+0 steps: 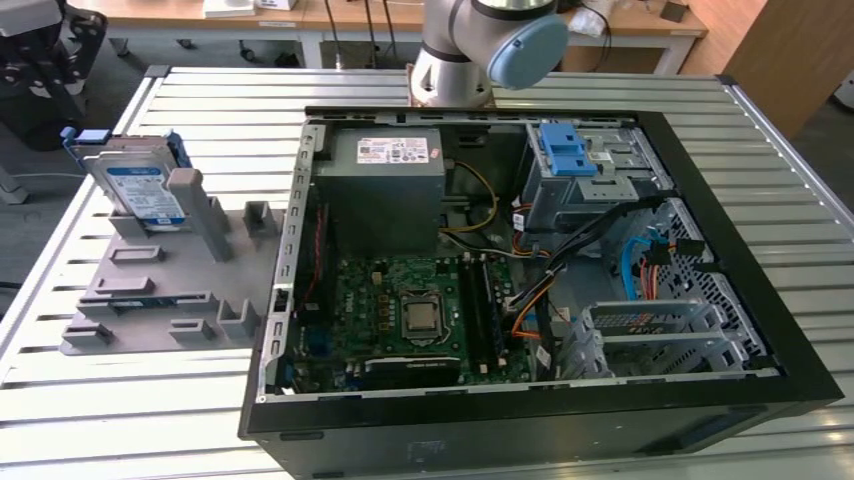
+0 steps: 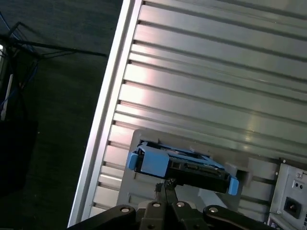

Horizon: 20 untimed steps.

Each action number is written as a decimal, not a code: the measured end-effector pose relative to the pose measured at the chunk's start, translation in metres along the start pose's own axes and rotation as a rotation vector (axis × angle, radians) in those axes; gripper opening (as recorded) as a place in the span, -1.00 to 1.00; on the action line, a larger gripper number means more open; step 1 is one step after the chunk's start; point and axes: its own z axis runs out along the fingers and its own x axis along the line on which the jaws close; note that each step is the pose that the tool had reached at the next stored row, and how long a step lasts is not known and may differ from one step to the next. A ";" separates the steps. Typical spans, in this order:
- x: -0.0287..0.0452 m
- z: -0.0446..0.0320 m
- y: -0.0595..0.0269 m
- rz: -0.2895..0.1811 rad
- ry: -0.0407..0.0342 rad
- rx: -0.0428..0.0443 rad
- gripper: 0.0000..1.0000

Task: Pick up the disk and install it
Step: 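Pick up the disk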

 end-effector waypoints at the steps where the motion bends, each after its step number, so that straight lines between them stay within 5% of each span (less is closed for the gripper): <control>1: 0.0000 0.0001 0.0000 -0.018 0.0007 0.0003 -0.79; 20: 0.0000 0.0020 -0.0001 -0.363 0.0155 0.0068 -0.79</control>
